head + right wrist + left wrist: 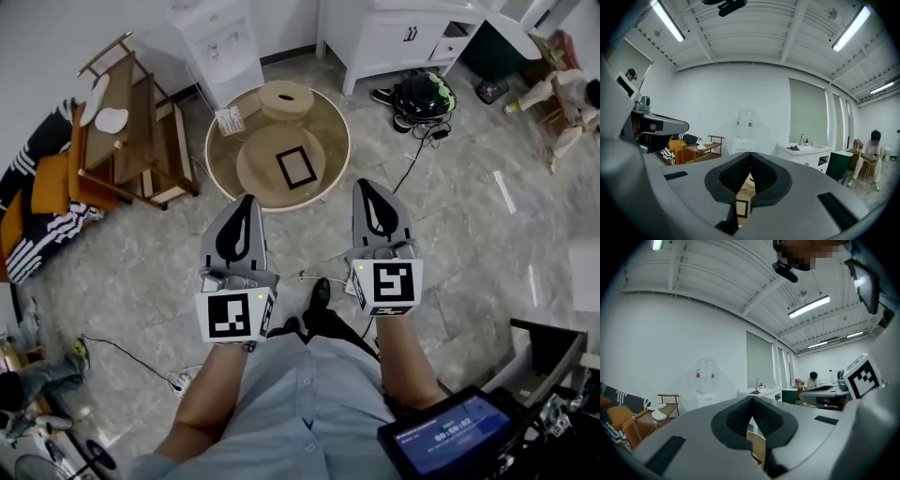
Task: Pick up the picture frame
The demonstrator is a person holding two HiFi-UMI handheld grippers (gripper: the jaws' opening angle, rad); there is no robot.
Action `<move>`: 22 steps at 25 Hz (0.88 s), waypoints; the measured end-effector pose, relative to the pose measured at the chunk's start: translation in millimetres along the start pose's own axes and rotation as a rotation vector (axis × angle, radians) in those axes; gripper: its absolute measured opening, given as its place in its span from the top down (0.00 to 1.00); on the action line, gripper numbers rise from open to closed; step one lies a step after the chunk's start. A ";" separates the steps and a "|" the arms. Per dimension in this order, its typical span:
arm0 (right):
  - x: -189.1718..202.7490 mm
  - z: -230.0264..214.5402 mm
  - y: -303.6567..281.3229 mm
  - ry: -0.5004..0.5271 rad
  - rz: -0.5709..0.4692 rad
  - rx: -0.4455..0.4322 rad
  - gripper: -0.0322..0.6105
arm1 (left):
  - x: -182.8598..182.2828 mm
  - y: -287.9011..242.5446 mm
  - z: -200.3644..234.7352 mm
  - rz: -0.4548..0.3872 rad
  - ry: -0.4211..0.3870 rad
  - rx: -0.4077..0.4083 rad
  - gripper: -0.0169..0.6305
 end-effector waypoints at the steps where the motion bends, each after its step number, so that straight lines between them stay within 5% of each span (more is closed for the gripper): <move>1: -2.4 -7.7 -8.2 0.003 -0.004 -0.014 0.93 | -3.1 -9.1 -3.2 -0.004 -0.001 -0.010 0.96; 8: -17.0 -34.4 -53.1 0.013 -0.053 -0.080 0.93 | -17.5 -52.4 -4.3 -0.034 -0.023 -0.076 0.96; 22: -15.5 -42.6 -148.6 0.049 -0.029 -0.150 0.93 | -1.7 -130.0 68.9 -0.019 -0.001 -0.194 0.96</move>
Point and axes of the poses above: the fingertips, and each gripper's own axes: y backward along the fingers, z to its left, x out of its underside, the point moved 2 cm from there along y, backward along the fingers, and after that the axes turned 2 degrees about z, right-handed, at the moved point
